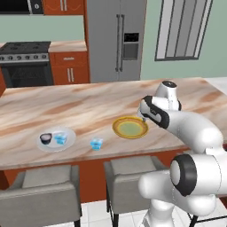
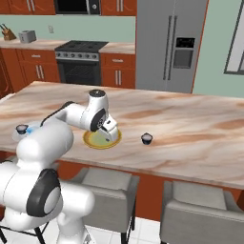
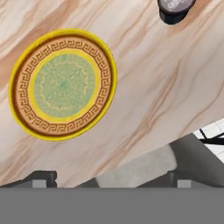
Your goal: Place two yogurt containers on each plate.
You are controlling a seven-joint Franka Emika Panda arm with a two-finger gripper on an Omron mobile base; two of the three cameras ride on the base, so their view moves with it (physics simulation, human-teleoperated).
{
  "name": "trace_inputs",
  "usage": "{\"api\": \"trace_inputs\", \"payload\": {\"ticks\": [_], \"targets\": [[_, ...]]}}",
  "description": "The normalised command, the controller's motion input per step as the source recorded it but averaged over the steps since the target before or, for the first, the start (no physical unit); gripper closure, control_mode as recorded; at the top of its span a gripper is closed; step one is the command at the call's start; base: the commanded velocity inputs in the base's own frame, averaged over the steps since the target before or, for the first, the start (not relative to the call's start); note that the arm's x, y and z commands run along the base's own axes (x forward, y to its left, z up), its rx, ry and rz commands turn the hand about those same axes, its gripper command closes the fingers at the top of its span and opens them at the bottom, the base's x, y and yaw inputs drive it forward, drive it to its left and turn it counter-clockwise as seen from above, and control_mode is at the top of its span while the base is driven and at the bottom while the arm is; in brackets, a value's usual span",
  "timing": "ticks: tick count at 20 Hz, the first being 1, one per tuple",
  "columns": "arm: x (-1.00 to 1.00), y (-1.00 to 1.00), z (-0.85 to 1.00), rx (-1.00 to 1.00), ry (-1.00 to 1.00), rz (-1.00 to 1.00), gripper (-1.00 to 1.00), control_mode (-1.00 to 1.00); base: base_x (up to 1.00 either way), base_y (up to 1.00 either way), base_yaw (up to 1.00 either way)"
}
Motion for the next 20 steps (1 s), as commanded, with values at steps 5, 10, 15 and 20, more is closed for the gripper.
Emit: {"api": "trace_inputs", "payload": {"ticks": [5, 10, 15, 20], "targets": [[0.28, 0.00, -0.13, 0.01, 0.06, 0.15, -1.00, -1.00, 0.27, 0.01, 0.09], [0.21, 0.26, -0.14, 0.00, 0.16, 0.25, -1.00, -1.00, 0.00, 0.00, 0.00], [0.33, 0.97, -0.25, -0.19, 0.26, 0.00, -1.00, -1.00, 0.00, 0.00, 0.00], [0.31, 1.00, -0.28, -0.29, 0.22, -0.06, -1.00, -1.00, 0.00, 0.00, 0.00]]}}
